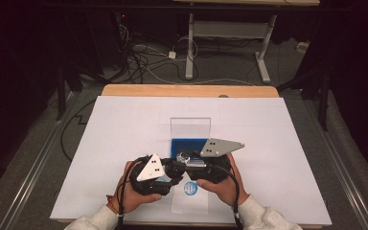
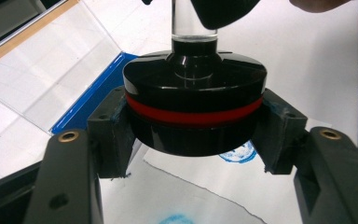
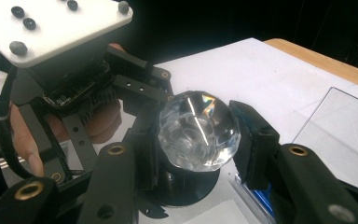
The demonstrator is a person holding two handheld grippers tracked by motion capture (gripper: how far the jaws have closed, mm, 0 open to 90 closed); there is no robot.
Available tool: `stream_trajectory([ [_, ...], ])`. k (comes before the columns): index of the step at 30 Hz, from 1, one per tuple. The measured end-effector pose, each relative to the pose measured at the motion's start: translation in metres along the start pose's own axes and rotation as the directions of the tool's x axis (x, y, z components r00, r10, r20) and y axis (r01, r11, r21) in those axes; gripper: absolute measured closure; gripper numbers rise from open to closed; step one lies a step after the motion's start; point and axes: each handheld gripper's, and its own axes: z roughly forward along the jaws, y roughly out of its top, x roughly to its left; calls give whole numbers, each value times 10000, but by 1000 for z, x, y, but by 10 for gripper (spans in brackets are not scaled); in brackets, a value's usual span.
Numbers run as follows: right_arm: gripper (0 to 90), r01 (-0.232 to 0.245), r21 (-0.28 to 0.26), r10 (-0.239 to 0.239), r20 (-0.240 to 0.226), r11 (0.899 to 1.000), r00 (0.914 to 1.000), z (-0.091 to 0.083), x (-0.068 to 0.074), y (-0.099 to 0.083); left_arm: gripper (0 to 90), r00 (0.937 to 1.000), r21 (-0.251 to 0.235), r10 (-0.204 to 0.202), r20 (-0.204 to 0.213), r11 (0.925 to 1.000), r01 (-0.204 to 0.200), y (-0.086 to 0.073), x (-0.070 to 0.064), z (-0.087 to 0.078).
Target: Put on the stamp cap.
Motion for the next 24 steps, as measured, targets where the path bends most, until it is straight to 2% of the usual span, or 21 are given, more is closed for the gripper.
stream_trajectory([
  [5,572,313,172,-316,159,9994,9994,2,4,0,368,9999,134,44,109,9999,-46,0,-1,2],
  [10,572,321,192,-324,161,9993,9993,2,4,0,368,9999,100,43,135,9999,-45,0,-1,2],
  [13,572,99,93,-100,67,9999,9999,1,2,-1,368,9997,-60,-17,235,10000,18,-1,1,0],
  [17,573,-519,-109,516,-302,9986,9982,-1,-5,-3,368,9996,-187,-56,269,9998,61,-1,1,-2],
  [21,572,-536,-135,532,-322,9985,9981,-2,-6,-4,368,9998,-146,-24,204,9999,27,1,0,-2],
  [24,573,-361,-85,359,-213,9993,9991,-2,-4,-4,368,9998,-48,16,193,10000,-15,1,0,-1],
])
